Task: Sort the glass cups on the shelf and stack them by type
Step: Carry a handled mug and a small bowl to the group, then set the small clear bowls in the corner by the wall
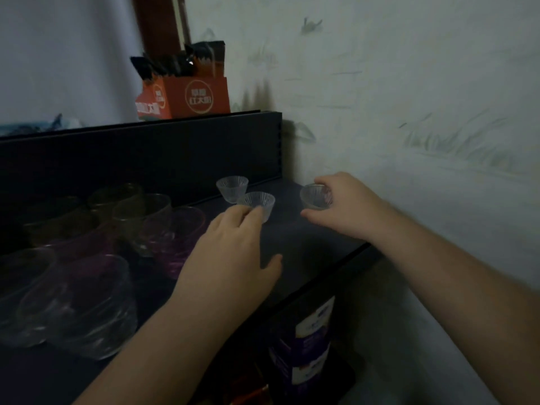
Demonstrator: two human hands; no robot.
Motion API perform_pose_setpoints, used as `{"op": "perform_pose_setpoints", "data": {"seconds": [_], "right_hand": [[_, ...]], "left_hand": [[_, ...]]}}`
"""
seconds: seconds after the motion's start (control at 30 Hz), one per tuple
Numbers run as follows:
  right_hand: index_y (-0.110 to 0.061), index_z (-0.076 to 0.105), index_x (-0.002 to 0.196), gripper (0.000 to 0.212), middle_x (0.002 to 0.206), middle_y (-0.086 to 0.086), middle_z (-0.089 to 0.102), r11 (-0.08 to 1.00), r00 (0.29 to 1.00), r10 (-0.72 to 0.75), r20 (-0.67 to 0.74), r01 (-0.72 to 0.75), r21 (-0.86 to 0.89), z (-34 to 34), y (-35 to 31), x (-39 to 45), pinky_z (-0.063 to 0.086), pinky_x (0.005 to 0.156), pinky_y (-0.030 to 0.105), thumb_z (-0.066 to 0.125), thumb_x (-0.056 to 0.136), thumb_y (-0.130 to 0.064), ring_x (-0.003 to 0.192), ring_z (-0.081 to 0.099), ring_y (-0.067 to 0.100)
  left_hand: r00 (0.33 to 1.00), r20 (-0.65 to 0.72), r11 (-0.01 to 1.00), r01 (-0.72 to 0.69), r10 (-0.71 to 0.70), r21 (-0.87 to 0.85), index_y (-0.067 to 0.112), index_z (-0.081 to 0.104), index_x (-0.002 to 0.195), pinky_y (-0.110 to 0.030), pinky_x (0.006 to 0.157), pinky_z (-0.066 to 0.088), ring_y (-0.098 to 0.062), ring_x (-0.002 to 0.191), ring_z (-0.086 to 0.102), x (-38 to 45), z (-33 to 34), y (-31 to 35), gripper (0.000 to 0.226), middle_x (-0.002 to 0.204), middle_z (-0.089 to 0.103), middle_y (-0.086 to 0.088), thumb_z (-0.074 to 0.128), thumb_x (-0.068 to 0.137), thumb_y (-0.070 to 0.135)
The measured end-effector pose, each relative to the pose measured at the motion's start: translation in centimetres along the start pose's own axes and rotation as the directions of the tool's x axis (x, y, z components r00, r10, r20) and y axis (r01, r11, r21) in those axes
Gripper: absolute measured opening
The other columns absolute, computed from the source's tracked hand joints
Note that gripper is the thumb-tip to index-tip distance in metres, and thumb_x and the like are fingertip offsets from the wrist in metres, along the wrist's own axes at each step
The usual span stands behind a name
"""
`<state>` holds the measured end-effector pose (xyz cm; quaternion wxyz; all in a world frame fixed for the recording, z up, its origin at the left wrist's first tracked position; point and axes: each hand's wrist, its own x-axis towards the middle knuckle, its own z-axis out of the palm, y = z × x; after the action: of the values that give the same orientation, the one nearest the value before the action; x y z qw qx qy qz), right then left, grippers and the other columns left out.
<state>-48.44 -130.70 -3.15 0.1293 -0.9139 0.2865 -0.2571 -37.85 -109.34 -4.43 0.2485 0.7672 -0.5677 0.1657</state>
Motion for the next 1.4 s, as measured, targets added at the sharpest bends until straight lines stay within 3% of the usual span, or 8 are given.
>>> {"op": "perform_pose_setpoints", "data": {"seconds": [0.1, 0.2, 0.33, 0.53, 0.67, 0.9, 1.23, 1.4], "right_hand": [[-0.015, 0.067, 0.094, 0.04, 0.084, -0.005, 0.06, 0.998, 0.997, -0.045, 0.055, 0.042, 0.047, 1.6, 1.0, 4.8, 0.049, 0.07, 0.032, 0.082, 0.071, -0.044, 0.085, 0.064, 0.022], [-0.008, 0.053, 0.139, 0.079, 0.133, 0.009, 0.059, 0.997, 0.992, -0.056, 0.112, 0.049, 0.061, 3.8, 1.9, 8.8, 0.046, 0.096, 0.032, 0.082, 0.075, -0.044, 0.121, 0.057, 0.027], [-0.007, 0.037, 0.151, 0.092, 0.151, 0.011, 0.045, 0.996, 0.975, -0.077, 0.209, 0.068, 0.052, 6.0, 2.3, 12.9, 0.041, 0.103, 0.033, 0.079, 0.079, -0.045, 0.134, 0.047, 0.028], [-0.007, 0.031, 0.153, 0.097, 0.153, 0.013, 0.042, 0.988, 0.957, -0.142, 0.253, 0.12, 0.098, 7.6, 2.5, 14.8, 0.039, 0.106, 0.034, 0.081, 0.078, -0.044, 0.136, 0.045, 0.029], [-0.01, 0.035, 0.152, 0.091, 0.149, 0.013, 0.043, 0.986, 0.967, -0.158, 0.198, 0.144, 0.086, 6.2, 3.0, 13.4, 0.044, 0.101, 0.038, 0.079, 0.079, -0.043, 0.131, 0.049, 0.031], [-0.018, 0.049, 0.142, 0.07, 0.135, 0.002, 0.053, 0.953, 0.953, -0.3, 0.031, 0.298, 0.061, 2.2, 2.2, 5.7, 0.044, 0.089, 0.031, 0.074, 0.081, -0.045, 0.119, 0.054, 0.022], [-0.027, 0.053, 0.134, 0.066, 0.126, -0.014, 0.054, 0.876, 0.886, -0.464, 0.003, 0.459, 0.147, 0.3, -6.0, -4.2, 0.037, 0.088, 0.023, 0.063, 0.076, -0.057, 0.115, 0.052, 0.007], [-0.032, 0.051, 0.136, 0.064, 0.126, -0.02, 0.052, 0.848, 0.858, -0.514, 0.01, 0.506, 0.158, 0.2, -12.5, -7.9, 0.038, 0.091, 0.02, 0.063, 0.077, -0.056, 0.115, 0.049, 0.001]], "left_hand": [[0.997, -0.031, 0.997, 0.068, -0.067, 0.038, 0.028, 0.02, 0.151, -0.015, 0.099, 0.018, -0.005, 0.133, 0.026, 1.1, 0.3, 0.3, 0.08, 0.149, 0.027, 0.014, 0.057, 0.086, 0.055], [0.991, -0.053, 0.99, 0.124, -0.12, 0.07, 0.03, 0.018, 0.152, -0.013, 0.1, 0.018, -0.002, 0.134, 0.024, 1.9, 1.1, 0.9, 0.08, 0.15, 0.024, 0.017, 0.056, 0.086, 0.056], [0.982, -0.065, 0.977, 0.184, -0.178, 0.109, 0.031, 0.017, 0.152, -0.007, 0.096, 0.013, 0.0, 0.134, 0.021, 2.7, 1.9, 1.9, 0.078, 0.149, 0.022, 0.02, 0.054, 0.088, 0.055], [0.968, -0.099, 0.955, 0.244, -0.23, 0.168, 0.031, 0.024, 0.151, -0.008, 0.096, 0.018, 0.0, 0.131, 0.028, 2.7, 2.3, 2.6, 0.076, 0.147, 0.028, 0.02, 0.056, 0.086, 0.054], [0.962, -0.097, 0.942, 0.271, -0.256, 0.198, 0.031, 0.026, 0.15, -0.015, 0.099, 0.026, -0.001, 0.13, 0.032, 2.3, 2.0, 3.0, 0.077, 0.147, 0.029, 0.019, 0.056, 0.084, 0.057], [0.936, -0.123, 0.903, 0.35, -0.329, 0.249, 0.027, 0.036, 0.147, -0.017, 0.094, 0.029, -0.006, 0.126, 0.041, 0.4, -0.1, 3.1, 0.073, 0.143, 0.038, 0.016, 0.057, 0.082, 0.053], [0.905, -0.259, 0.867, 0.406, -0.337, 0.29, 0.02, 0.052, 0.138, -0.025, 0.091, 0.039, -0.012, 0.115, 0.051, -6.3, -7.1, 3.6, 0.061, 0.128, 0.053, 0.007, 0.059, 0.082, 0.045], [0.886, -0.257, 0.827, 0.457, -0.387, 0.327, 0.018, 0.05, 0.139, -0.025, 0.097, 0.033, -0.014, 0.12, 0.048, -12.2, -11.4, 0.9, 0.064, 0.131, 0.052, 0.006, 0.058, 0.082, 0.046]]}}
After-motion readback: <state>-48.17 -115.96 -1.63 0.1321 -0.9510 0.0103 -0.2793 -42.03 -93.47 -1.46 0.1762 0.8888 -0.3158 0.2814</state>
